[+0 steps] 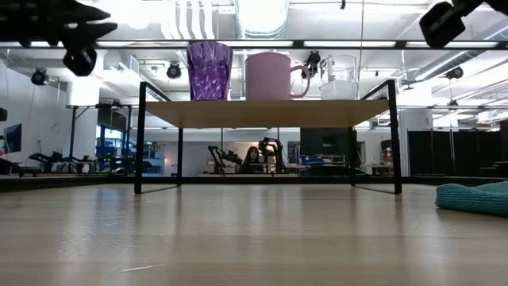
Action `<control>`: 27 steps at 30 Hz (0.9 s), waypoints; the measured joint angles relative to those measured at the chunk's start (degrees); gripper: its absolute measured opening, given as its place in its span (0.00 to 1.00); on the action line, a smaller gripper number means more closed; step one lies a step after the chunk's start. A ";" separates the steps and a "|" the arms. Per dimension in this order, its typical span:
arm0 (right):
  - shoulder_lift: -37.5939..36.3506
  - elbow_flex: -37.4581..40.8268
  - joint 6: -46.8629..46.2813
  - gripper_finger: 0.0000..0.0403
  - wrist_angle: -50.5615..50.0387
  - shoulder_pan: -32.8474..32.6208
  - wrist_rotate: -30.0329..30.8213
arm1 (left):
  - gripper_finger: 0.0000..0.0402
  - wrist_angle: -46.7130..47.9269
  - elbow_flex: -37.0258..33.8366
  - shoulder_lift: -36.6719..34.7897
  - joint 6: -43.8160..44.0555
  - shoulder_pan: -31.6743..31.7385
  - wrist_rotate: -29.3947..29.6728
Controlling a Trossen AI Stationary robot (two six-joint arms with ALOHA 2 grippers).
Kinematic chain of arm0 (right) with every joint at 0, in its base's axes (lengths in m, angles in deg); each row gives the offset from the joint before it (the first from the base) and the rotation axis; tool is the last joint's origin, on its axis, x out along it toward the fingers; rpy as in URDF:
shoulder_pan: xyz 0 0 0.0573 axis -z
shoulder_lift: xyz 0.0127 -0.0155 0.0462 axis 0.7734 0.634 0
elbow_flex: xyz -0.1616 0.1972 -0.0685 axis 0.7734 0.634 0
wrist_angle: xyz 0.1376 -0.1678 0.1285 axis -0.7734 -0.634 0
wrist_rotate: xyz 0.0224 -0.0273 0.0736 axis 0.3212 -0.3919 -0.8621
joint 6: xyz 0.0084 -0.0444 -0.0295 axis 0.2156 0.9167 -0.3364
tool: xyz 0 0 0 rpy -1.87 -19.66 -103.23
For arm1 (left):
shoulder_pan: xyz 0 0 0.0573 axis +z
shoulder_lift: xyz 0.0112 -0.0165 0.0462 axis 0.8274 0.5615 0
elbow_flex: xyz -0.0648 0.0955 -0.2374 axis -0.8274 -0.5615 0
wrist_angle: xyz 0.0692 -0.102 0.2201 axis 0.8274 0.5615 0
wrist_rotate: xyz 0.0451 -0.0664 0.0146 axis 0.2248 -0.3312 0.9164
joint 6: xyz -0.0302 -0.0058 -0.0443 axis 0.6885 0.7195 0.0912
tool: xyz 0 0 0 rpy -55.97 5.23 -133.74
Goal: Stack small to large cups/mugs on shelf
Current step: Return to Home Position
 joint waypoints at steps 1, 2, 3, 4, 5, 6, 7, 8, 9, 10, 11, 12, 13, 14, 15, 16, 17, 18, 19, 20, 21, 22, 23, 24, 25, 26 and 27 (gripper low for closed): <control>0.00 0.62 0.00 0.19 0.94 0.00 0.00 | 0.19 -0.84 -1.16 -0.48 0.05 0.00 -0.01; 0.00 1.19 0.00 0.19 1.59 0.00 0.01 | 0.19 -1.79 -2.36 -0.76 0.10 -0.02 -0.02; 0.00 1.74 0.00 0.19 1.99 0.00 0.02 | 0.19 -3.12 -3.57 -0.99 0.12 -0.02 -0.02; 0.00 2.13 -0.02 0.19 2.12 0.00 0.02 | 0.19 -4.34 -4.79 -1.38 0.22 0.00 -0.02; 0.00 2.43 -0.02 0.19 2.22 0.00 0.02 | 0.19 -5.59 -5.91 -1.72 0.26 0.00 -0.02; 0.00 2.71 -0.02 0.19 2.28 0.00 0.02 | 0.19 -6.90 -7.09 -1.71 0.26 0.00 -0.02; 0.00 2.92 -0.02 0.19 2.24 0.00 0.02 | 0.19 -8.26 -8.19 -1.73 0.29 0.00 -0.02; 0.01 3.09 -0.02 0.19 2.23 0.00 0.03 | 0.19 -9.70 -9.09 -1.73 0.32 -0.02 -0.04; 0.00 3.22 -0.02 0.19 2.27 0.00 0.04 | 0.19 -11.31 -9.98 -1.56 0.54 0.00 -0.04; 0.00 3.37 -0.01 0.19 2.31 0.00 0.04 | 0.19 -13.21 -10.94 -1.39 1.06 0.00 -0.07; 0.00 3.55 -0.02 0.19 2.30 0.00 0.04 | 0.19 -14.74 -11.90 -1.36 1.86 0.00 -0.26; 0.00 3.69 -0.02 0.19 2.23 0.00 0.04 | 0.19 -15.81 -12.87 -1.40 2.82 0.00 -0.61; 0.00 3.78 0.02 0.19 2.21 0.00 0.04 | 0.19 -16.13 -13.52 -1.40 3.16 0.00 -1.18; 0.00 3.94 0.27 0.19 2.21 0.00 0.04 | 0.19 -16.41 -14.08 -1.40 3.25 0.00 -2.09; 0.00 4.18 0.63 0.19 2.10 0.00 0.04 | 0.19 -16.88 -14.66 -1.40 3.26 0.00 -3.04; 0.00 4.40 0.89 0.19 2.10 0.00 0.06 | 0.19 -17.22 -15.15 -1.42 3.27 -0.02 -3.92; 0.00 4.61 1.11 0.19 2.08 0.00 0.07 | 0.19 -17.61 -15.72 -1.53 3.29 -0.02 -4.26; 0.00 4.87 1.26 0.19 2.10 0.00 0.17 | 0.19 -18.05 -16.27 -1.60 3.32 -0.01 -4.39; 0.00 5.14 1.29 0.19 2.10 0.00 0.51 | 0.19 -18.50 -16.63 -1.60 3.35 0.00 -4.42; 0.00 5.46 1.27 0.19 2.10 0.00 1.41 | 0.19 -18.62 -16.75 -1.60 3.34 0.00 -4.39; 0.00 5.89 1.27 0.19 2.10 0.00 2.46 | 0.19 -18.67 -16.78 -1.60 3.31 -0.02 -4.39; 0.00 6.42 1.27 0.19 2.12 0.00 3.43 | 0.19 -18.72 -16.78 -1.58 3.28 0.00 -4.37; 0.00 6.95 1.25 0.19 2.12 0.02 4.34 | 0.19 -18.66 -16.80 -1.45 3.28 0.00 -4.37; 0.00 7.51 1.11 0.19 2.15 0.02 5.28 | 0.19 -18.63 -16.82 -1.35 3.28 -0.01 -4.37; 0.00 8.04 0.75 0.19 2.12 0.02 6.25 | 0.19 -18.64 -16.83 -1.27 3.26 0.00 -4.37; 0.00 8.39 0.29 0.19 2.12 0.02 7.08 | 0.19 -18.64 -16.83 -1.20 3.26 0.00 -4.37; 0.02 8.62 -0.04 0.19 2.08 0.02 7.55 | 0.19 -18.63 -16.83 -1.12 3.24 0.00 -4.37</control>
